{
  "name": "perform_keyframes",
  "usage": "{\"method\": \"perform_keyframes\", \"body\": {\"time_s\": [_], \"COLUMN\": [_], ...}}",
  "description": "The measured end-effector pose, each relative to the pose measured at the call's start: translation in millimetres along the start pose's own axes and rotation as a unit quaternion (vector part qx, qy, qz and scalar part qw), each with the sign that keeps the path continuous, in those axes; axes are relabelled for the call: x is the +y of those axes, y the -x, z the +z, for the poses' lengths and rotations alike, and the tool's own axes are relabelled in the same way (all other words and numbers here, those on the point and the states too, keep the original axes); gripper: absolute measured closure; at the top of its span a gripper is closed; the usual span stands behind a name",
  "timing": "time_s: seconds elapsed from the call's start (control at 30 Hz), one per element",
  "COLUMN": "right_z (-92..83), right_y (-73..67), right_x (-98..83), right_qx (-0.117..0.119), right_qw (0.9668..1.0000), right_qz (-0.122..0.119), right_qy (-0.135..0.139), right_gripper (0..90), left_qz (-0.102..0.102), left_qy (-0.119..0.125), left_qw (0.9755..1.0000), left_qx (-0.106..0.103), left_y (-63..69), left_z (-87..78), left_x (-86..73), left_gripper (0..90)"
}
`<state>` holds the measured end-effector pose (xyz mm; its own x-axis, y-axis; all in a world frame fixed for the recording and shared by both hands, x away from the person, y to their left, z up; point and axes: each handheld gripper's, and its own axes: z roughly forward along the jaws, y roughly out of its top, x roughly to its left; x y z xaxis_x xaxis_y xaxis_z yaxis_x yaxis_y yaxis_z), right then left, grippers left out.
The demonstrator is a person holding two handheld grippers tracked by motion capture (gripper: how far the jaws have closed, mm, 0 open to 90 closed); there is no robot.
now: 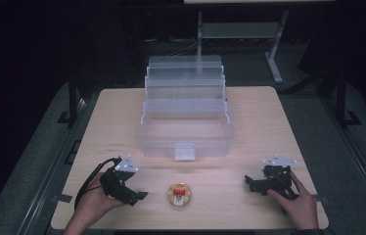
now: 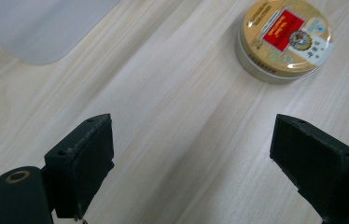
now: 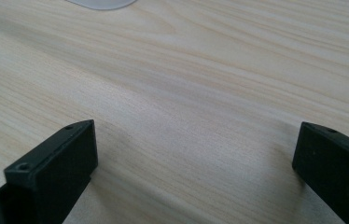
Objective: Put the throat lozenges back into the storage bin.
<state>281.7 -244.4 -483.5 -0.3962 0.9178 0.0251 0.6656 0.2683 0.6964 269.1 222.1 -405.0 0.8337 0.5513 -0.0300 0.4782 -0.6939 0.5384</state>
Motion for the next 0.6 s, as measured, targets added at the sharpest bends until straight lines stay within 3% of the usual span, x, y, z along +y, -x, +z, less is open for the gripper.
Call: {"method": "perform_keyframes", "body": {"time_s": [0.33,0.6], "right_z": [0.0,-0.1], "right_y": [0.0,-0.2], "right_x": [0.0,0.1], "right_qx": [0.0,0.0], "right_qw": [1.0,1.0], "right_qz": [0.0,0.001], "right_qy": [0.0,0.0], "right_gripper": [0.0,0.0], "left_qz": [0.029,0.051], "left_qy": [-0.012,-0.031], "left_qw": [0.9993,0.9976], "left_qx": [-0.017,-0.033], "left_y": [11.2,20.0], "left_z": [-6.5,0.2], "left_x": [21.3,35.7], "left_gripper": [12.8,12.8]}}
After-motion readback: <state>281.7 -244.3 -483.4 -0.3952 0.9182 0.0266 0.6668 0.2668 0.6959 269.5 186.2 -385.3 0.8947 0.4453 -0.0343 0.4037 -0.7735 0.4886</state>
